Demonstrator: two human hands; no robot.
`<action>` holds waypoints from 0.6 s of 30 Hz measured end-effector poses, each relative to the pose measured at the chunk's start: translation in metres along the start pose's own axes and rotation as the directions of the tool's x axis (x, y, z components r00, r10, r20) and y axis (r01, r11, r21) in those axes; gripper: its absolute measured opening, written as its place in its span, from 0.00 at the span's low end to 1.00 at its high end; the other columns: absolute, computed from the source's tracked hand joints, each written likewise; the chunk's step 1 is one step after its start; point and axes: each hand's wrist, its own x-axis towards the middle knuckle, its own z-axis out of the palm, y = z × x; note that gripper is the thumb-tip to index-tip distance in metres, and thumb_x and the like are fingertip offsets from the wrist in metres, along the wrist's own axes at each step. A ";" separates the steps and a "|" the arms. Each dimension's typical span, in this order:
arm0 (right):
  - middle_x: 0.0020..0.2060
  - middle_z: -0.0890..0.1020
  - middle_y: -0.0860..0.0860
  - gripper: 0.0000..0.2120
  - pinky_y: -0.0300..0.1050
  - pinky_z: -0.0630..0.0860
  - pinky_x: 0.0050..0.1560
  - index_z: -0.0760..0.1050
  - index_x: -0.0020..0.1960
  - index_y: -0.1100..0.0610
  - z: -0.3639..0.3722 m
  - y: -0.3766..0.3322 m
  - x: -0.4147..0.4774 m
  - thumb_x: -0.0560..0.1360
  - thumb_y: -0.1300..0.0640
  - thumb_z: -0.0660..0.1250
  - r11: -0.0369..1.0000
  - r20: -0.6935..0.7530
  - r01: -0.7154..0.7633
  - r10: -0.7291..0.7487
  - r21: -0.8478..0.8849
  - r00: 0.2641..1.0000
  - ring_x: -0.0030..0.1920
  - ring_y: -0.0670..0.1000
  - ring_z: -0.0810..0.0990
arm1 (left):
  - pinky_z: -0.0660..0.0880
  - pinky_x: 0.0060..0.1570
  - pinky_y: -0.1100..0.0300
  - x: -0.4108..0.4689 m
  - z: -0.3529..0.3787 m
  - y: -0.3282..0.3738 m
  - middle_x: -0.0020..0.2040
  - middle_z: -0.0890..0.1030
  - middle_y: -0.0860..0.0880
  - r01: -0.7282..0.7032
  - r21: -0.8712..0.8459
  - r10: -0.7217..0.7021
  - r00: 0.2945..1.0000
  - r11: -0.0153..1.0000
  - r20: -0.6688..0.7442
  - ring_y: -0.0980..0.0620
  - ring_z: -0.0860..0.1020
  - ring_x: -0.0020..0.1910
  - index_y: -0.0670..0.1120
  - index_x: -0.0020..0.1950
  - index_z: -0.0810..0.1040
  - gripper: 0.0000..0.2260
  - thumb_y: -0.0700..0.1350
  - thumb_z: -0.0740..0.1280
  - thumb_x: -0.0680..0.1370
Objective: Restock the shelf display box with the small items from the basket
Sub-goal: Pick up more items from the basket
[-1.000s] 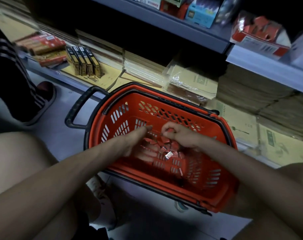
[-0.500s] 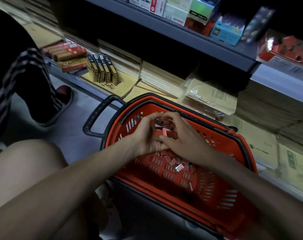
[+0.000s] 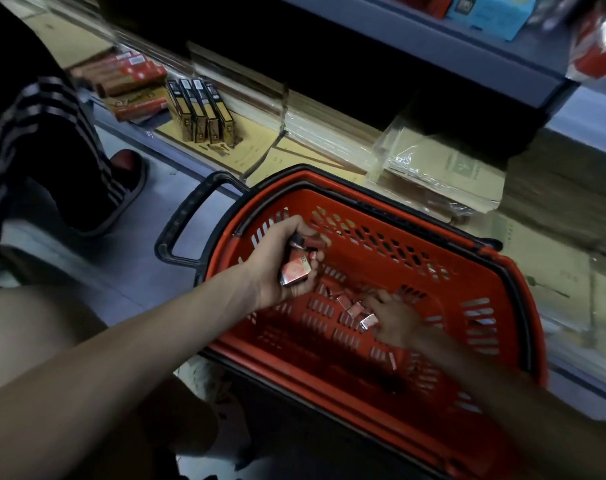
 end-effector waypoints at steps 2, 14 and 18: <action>0.75 0.62 0.55 0.39 0.55 0.71 0.70 0.55 0.81 0.48 0.023 0.005 0.012 0.74 0.47 0.68 0.998 0.040 -0.032 0.035 -0.062 0.999 0.73 0.63 0.66 | 0.72 0.25 0.64 -0.001 -0.004 -0.005 0.37 0.76 0.49 0.029 0.036 -0.029 1.000 0.999 -0.001 0.53 0.72 0.31 0.45 0.45 0.82 0.09 0.49 0.66 0.73; 0.68 0.62 0.53 0.29 0.66 0.80 0.52 0.71 0.70 0.46 0.085 0.035 0.037 0.71 0.62 0.72 0.983 -0.092 0.048 -0.065 -0.176 0.994 0.65 0.63 0.62 | 0.74 0.27 0.62 0.027 0.009 -0.009 0.36 0.77 0.47 0.143 0.134 -0.137 0.989 0.981 -0.050 0.52 0.76 0.28 0.44 0.49 0.83 0.14 0.49 0.68 0.68; 0.67 0.61 0.56 0.36 0.65 0.80 0.55 0.71 0.70 0.45 0.081 0.035 0.037 0.65 0.67 0.73 0.959 -0.029 0.042 -0.052 -0.280 0.998 0.66 0.64 0.62 | 0.74 0.26 0.62 0.023 0.016 -0.008 0.37 0.77 0.48 0.115 0.138 -0.100 0.989 0.984 -0.109 0.53 0.75 0.29 0.44 0.49 0.83 0.12 0.49 0.65 0.73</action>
